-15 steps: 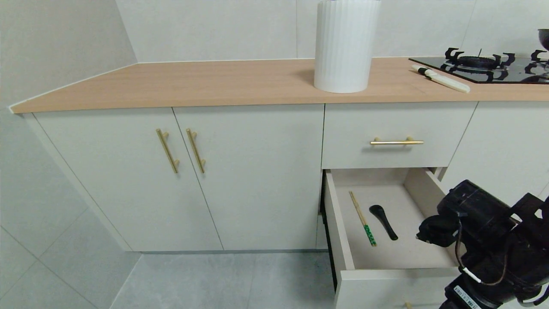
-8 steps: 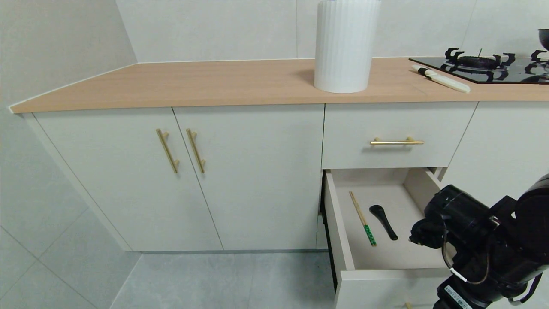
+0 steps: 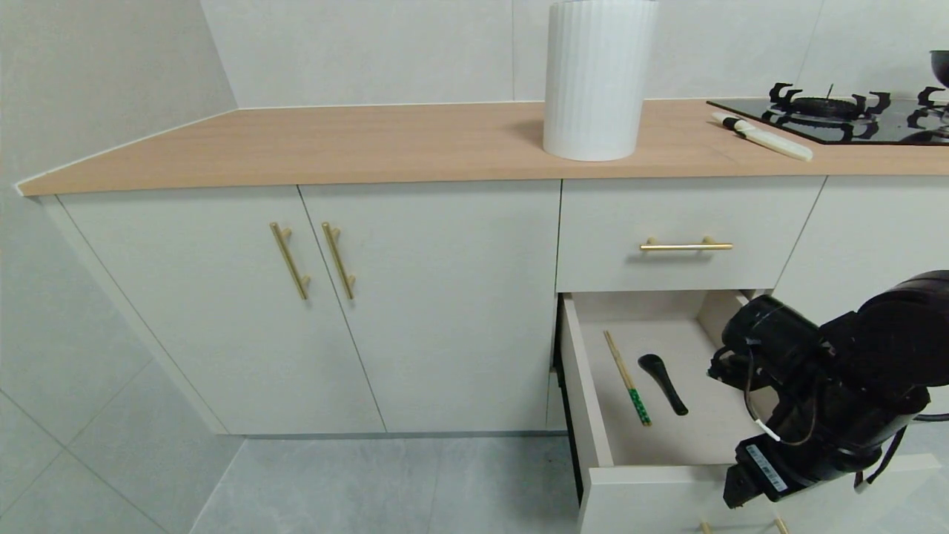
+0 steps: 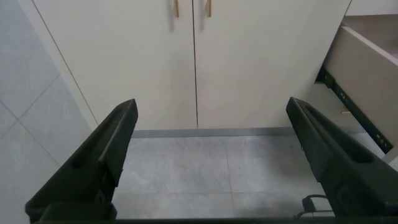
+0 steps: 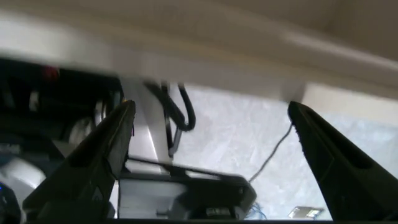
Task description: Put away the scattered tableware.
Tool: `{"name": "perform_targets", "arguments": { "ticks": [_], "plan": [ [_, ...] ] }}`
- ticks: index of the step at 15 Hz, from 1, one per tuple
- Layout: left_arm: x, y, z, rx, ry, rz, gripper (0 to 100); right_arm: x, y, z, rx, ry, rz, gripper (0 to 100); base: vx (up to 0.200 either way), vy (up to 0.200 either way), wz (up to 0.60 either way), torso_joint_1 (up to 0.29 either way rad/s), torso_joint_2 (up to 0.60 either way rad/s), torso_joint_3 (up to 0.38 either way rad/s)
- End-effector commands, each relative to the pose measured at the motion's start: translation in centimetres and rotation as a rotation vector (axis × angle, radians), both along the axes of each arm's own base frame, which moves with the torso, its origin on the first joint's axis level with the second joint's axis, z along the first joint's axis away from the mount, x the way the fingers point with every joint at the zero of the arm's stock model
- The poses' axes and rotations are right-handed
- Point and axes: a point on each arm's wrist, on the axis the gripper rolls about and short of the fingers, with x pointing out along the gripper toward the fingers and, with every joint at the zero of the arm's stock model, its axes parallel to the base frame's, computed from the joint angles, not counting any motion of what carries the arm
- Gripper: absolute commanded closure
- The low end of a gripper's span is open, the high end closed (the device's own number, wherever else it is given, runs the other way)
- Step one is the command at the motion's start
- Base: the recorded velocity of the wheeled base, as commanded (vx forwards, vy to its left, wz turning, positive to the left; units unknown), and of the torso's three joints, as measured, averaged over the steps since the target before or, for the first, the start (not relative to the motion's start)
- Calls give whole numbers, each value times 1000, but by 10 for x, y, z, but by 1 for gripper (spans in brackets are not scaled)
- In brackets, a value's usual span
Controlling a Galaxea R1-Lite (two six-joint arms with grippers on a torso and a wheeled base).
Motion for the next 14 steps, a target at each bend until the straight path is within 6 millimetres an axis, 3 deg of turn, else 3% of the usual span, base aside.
{"name": "perform_targets", "arguments": {
  "ticks": [1,5,10,12,14],
  "plan": [
    [0,0,0,0,0,0,0,8,1,-6,-16,13,-23,0,0,0,0,0,0,0],
    [0,0,0,0,0,0,0,9,1,-2,-12,-9,-55,0,0,0,0,0,0,0],
    [0,0,0,0,0,0,0,-23,-1,32,22,-74,3,0,0,0,0,0,0,0],
    [0,0,0,0,0,0,0,-37,7,29,-15,5,64,0,0,0,0,0,0,0],
    [0,0,0,0,0,0,0,-35,13,11,-88,127,99,0,0,0,0,0,0,0]
  ]
}}
